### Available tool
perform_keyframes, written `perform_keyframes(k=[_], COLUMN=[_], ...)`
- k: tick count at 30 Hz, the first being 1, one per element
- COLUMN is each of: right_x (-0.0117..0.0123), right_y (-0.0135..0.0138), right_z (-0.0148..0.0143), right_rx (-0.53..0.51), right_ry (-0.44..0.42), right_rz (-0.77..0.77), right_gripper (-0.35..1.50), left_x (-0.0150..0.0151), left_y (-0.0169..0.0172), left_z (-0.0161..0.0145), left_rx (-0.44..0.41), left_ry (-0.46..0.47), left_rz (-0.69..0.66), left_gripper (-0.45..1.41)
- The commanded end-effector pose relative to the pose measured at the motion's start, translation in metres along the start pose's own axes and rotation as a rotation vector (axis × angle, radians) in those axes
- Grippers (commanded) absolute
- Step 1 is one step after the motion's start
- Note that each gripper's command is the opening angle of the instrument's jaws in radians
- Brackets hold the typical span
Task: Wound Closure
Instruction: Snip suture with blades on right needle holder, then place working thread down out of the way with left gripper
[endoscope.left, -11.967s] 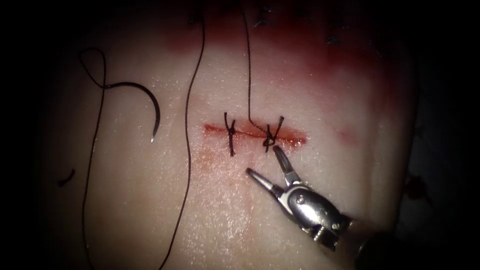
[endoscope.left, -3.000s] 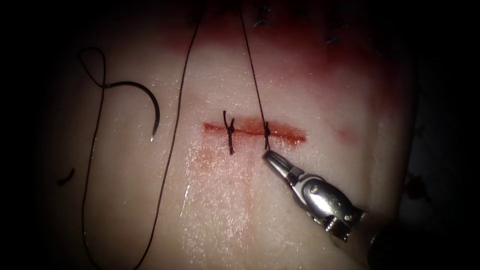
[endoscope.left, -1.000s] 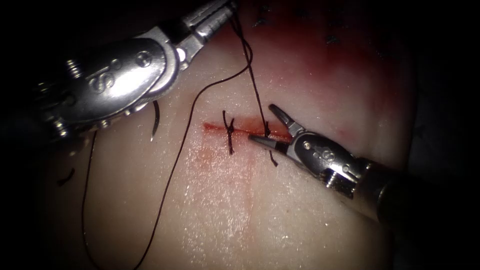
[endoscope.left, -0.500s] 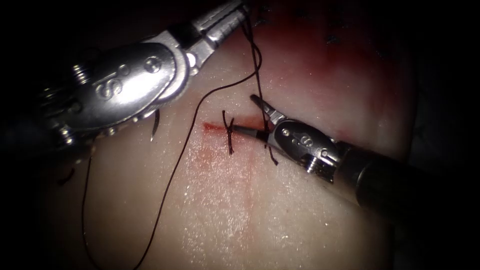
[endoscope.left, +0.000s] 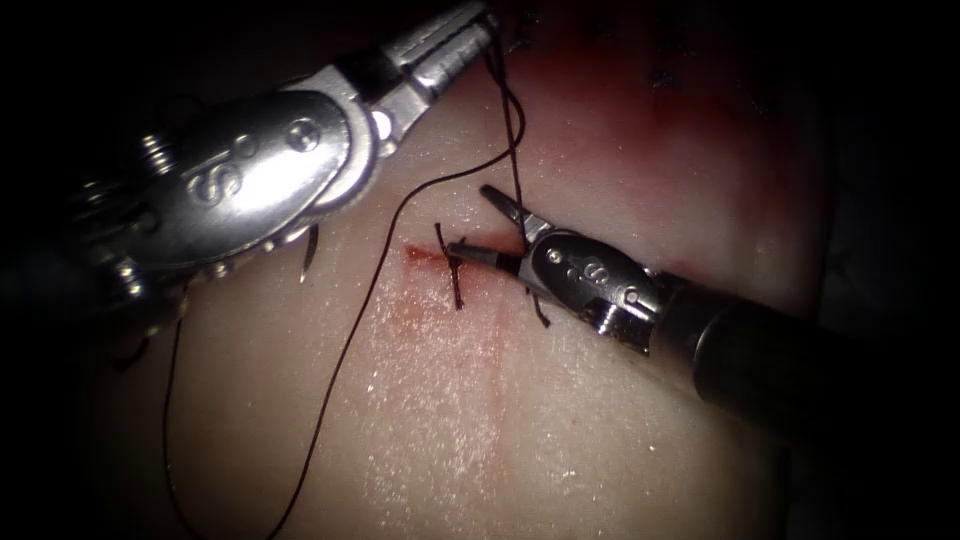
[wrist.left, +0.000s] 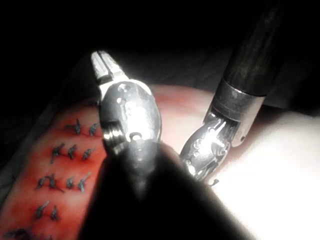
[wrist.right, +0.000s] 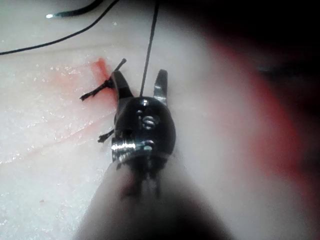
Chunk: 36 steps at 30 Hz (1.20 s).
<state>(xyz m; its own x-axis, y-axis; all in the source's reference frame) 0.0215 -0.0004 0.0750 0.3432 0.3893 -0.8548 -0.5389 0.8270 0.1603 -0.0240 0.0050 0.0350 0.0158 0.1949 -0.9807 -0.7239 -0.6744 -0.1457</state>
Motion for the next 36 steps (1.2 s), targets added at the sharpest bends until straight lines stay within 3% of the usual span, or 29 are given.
perform_keyframes(k=[1,10,16,25,26,28,30,32,36], right_x=[0.0000,0.0006,0.0016,0.0010,0.0007,0.0003,0.0001,0.0000,-0.0004], right_y=[0.0000,-0.0002,0.0002,-0.0004,-0.0006,-0.0004,0.0001,0.0008,0.0026], right_z=[0.0006,0.0003,0.0002,-0.0007,-0.0012,-0.0024,-0.0037,-0.0056,-0.0095], right_rx=[0.001,0.005,-0.003,0.003,0.013,0.031,-0.004,-0.018,-0.020], right_ry=[0.002,0.004,0.023,0.038,0.041,0.043,0.023,0.010,0.002], right_rz=[0.001,0.006,0.014,-0.043,-0.047,-0.028,-0.022,-0.016,-0.014], right_gripper=[0.26,-0.16,-0.33,-0.35,-0.25,0.86,1.28,1.40,1.36], left_x=[-0.0002,-0.0002,-0.0003,-0.0001,0.0000,0.0002,0.0004,0.0006,0.0006], left_y=[0.0001,0.0002,0.0003,0.0000,-0.0002,-0.0004,-0.0004,0.0003,0.0027], left_z=[0.0009,0.0009,0.0008,-0.0004,-0.0010,-0.0020,-0.0032,-0.0047,-0.0077], left_rx=[0.000,-0.001,0.000,-0.020,-0.024,-0.031,-0.043,-0.055,-0.130], left_ry=[0.004,0.006,0.010,0.023,0.022,0.022,0.029,0.031,0.037], left_rz=[0.002,0.002,0.003,-0.003,-0.005,0.000,0.002,0.009,0.002], left_gripper=[-0.35,-0.35,-0.35,-0.35,-0.35,-0.35,-0.35,-0.35,-0.35])
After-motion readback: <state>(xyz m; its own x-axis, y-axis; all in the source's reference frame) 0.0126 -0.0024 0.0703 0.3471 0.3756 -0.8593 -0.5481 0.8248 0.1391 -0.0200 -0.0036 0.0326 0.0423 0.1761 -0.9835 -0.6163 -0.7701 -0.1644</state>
